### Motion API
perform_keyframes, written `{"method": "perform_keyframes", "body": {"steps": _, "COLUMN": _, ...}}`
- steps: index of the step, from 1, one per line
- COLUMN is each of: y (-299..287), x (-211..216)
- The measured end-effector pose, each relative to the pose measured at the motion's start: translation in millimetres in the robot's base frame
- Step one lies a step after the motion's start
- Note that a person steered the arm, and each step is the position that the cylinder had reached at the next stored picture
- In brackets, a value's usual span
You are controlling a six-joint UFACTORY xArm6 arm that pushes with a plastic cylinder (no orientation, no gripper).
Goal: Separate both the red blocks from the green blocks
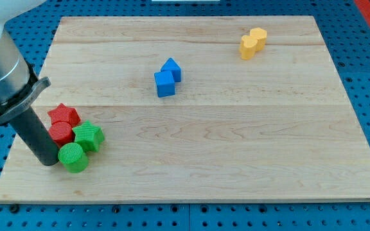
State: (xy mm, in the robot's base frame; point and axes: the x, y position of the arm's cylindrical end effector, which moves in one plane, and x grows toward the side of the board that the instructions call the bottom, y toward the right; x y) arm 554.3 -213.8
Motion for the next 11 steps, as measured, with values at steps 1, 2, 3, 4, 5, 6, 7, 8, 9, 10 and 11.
{"method": "perform_keyframes", "body": {"steps": 1, "y": 4, "x": -1}}
{"method": "perform_keyframes", "body": {"steps": 2, "y": 4, "x": -20}}
{"method": "perform_keyframes", "body": {"steps": 3, "y": 1, "x": -53}}
{"method": "perform_keyframes", "body": {"steps": 4, "y": 0, "x": -91}}
{"method": "perform_keyframes", "body": {"steps": 5, "y": 0, "x": -119}}
{"method": "perform_keyframes", "body": {"steps": 6, "y": -1, "x": -123}}
{"method": "perform_keyframes", "body": {"steps": 7, "y": -18, "x": -127}}
{"method": "perform_keyframes", "body": {"steps": 8, "y": -17, "x": -162}}
{"method": "perform_keyframes", "body": {"steps": 9, "y": 9, "x": -188}}
{"method": "perform_keyframes", "body": {"steps": 10, "y": -12, "x": -142}}
{"method": "perform_keyframes", "body": {"steps": 11, "y": -11, "x": -77}}
